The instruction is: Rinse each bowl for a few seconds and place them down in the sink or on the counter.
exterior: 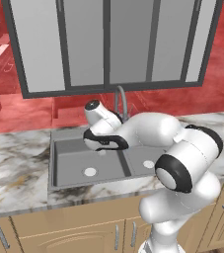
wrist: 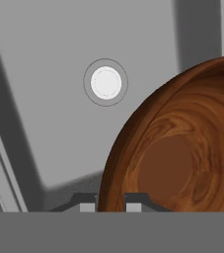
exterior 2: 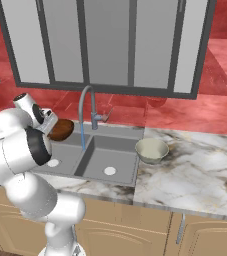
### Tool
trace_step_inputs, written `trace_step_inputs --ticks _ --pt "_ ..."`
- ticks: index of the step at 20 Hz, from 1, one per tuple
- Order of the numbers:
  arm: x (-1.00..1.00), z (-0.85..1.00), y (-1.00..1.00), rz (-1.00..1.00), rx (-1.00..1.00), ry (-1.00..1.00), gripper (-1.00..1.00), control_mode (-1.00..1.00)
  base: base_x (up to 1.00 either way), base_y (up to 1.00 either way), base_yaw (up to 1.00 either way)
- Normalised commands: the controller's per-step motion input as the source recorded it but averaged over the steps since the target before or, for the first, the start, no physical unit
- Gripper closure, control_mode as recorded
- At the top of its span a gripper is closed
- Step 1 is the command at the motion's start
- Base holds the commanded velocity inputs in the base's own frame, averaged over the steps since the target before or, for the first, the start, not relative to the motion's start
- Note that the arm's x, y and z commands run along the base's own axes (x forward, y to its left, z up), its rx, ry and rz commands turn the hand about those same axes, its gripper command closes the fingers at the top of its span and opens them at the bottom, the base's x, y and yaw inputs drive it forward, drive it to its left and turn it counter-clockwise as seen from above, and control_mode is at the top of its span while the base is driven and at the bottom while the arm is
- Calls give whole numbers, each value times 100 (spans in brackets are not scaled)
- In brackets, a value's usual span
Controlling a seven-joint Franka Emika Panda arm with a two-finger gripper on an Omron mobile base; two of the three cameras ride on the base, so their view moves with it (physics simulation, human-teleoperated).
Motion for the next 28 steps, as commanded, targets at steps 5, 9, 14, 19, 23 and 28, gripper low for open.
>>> trace_step_inputs --ticks 5,9,14,19,23,28 --pt "0 0 -25 0 1 0 100 -100 0 0 0" --pt "0 0 -25 0 1 0 100 -100 0 0 0" --pt "0 0 -26 0 2 0 100 -100 0 0 0" --pt "5 0 -23 0 1 1 100 -100 0 0 0" --pt "12 -2 -20 0 1 1 100 -100 0 0 0" --pt "1 -1 -16 1 1 0 100 -100 0 0 0"
